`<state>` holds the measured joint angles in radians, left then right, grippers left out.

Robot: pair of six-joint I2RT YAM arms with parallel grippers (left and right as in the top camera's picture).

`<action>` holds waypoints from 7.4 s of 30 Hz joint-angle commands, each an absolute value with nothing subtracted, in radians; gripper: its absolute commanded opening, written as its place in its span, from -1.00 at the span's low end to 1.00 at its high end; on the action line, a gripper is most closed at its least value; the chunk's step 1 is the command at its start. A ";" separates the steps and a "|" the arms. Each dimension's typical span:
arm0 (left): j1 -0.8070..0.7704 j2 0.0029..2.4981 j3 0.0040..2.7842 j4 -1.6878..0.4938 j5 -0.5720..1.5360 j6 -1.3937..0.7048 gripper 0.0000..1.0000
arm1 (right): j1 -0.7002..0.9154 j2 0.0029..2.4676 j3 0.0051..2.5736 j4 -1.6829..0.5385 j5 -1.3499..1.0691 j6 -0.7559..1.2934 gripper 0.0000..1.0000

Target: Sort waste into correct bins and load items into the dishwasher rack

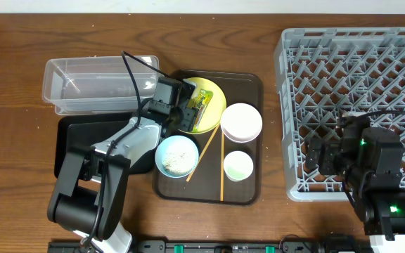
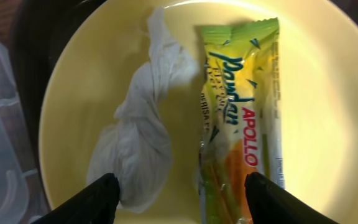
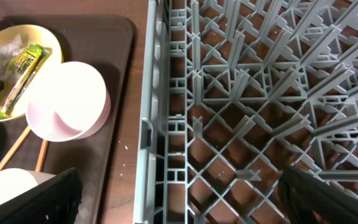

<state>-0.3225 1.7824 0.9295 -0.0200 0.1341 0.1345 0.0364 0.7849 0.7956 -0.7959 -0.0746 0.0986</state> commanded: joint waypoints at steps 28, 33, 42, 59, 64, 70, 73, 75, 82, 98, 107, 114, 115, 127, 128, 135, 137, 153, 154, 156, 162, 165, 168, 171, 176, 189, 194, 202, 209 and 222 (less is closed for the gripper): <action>-0.319 1.446 0.933 -0.146 0.067 0.112 -0.88 | 0.044 0.783 0.816 -0.802 -0.079 0.100 0.99; -0.282 1.378 0.933 -0.143 -0.069 0.112 -0.88 | 0.044 0.783 0.816 -0.801 -0.079 0.100 0.98; -0.139 1.390 0.933 -0.141 -0.117 0.112 -0.58 | 0.044 0.783 0.816 -0.802 -0.079 0.100 0.98; -0.239 1.415 0.933 -0.225 0.254 0.112 0.33 | 0.044 0.783 0.816 -0.802 -0.080 0.100 0.99; -0.301 1.480 0.931 -0.245 0.254 0.111 0.35 | 0.044 0.784 0.816 -0.802 -0.080 0.101 0.99; -0.325 1.592 0.931 -0.245 0.254 0.111 0.35 | 0.044 0.784 0.816 -0.805 -0.080 0.101 0.98; -0.327 1.649 0.931 -0.244 0.255 0.110 0.35 | 0.044 0.784 0.816 -0.804 -0.080 0.101 0.99; -0.327 1.682 0.931 -0.239 0.255 0.110 0.35 | 0.044 0.784 0.816 -0.804 -0.080 0.101 0.98; -0.327 1.755 0.931 -0.230 0.255 0.111 0.14 | 0.044 0.784 0.816 -0.805 -0.080 0.101 0.98; -0.324 1.631 0.934 -0.196 0.253 0.111 -0.88 | 0.044 0.784 0.816 -0.805 -0.080 0.100 0.98; -0.249 1.385 0.934 -0.197 0.097 0.111 -0.88 | 0.044 0.784 0.816 -0.805 -0.079 0.100 0.98; -0.091 1.345 0.934 -0.190 0.029 0.111 -0.88 | 0.044 0.784 0.816 -0.805 -0.080 0.100 0.99; -0.069 1.349 0.934 -0.189 0.029 0.112 -0.87 | 0.044 0.784 0.816 -0.805 -0.080 0.100 0.99; 0.042 1.482 0.934 -0.095 0.029 0.111 -0.78 | 0.044 0.784 0.816 -0.805 -0.080 0.100 0.99; 0.042 1.496 0.934 -0.091 0.029 0.111 -0.77 | 0.044 0.784 0.816 -0.805 -0.080 0.100 0.98; 0.042 1.529 0.934 -0.094 0.029 0.111 -0.25 | 0.044 0.784 0.816 -0.805 -0.080 0.100 0.98; 0.042 1.528 0.934 -0.091 0.029 0.111 -0.19 | 0.044 0.784 0.816 -0.805 -0.080 0.100 0.99; 0.042 1.424 0.934 -0.036 0.097 0.111 -0.33 | 0.044 0.784 0.816 -0.804 -0.079 0.100 0.99; 0.042 1.426 0.933 -0.040 0.124 0.111 -0.40 | 0.044 0.784 0.816 -0.804 -0.079 0.100 0.99; 0.041 1.432 0.933 -0.040 0.175 0.111 -0.51 | 0.044 0.784 0.816 -0.804 -0.080 0.100 0.99; 0.033 1.485 0.933 -0.032 0.278 0.111 -0.59 | 0.044 0.784 0.816 -0.804 -0.080 0.101 0.98; 0.033 1.524 0.933 -0.026 0.277 0.111 -0.58 | 0.044 0.784 0.816 -0.805 -0.080 0.101 0.98; 0.033 1.567 0.933 0.001 0.276 0.112 -0.42 | 0.044 0.784 0.816 -0.807 -0.080 0.101 0.99; 0.033 1.609 0.933 0.017 0.268 0.112 -0.28 | 0.044 0.784 0.816 -0.809 -0.080 0.101 0.99; 0.034 1.663 0.933 0.012 0.183 0.112 -0.27 | 0.044 0.784 0.816 -0.809 -0.080 0.101 0.99; 0.034 1.591 0.934 0.038 0.119 0.111 -0.24 | 0.044 0.784 0.816 -0.823 -0.079 0.100 0.98; 0.033 1.519 0.934 0.038 0.125 0.097 -0.24 | 0.044 0.784 0.816 -0.822 -0.079 0.100 0.98; 0.022 1.401 0.934 -0.173 0.294 -0.033 -0.07 | 0.044 0.784 0.816 -0.823 -0.079 0.100 0.98; -0.070 1.317 0.934 -0.471 0.309 -0.112 0.56 | 0.044 0.784 0.816 -0.822 -0.079 0.100 0.99; -0.395 1.297 0.933 -0.615 0.302 -0.316 0.69 | 0.044 0.784 0.816 -0.828 -0.080 0.100 0.99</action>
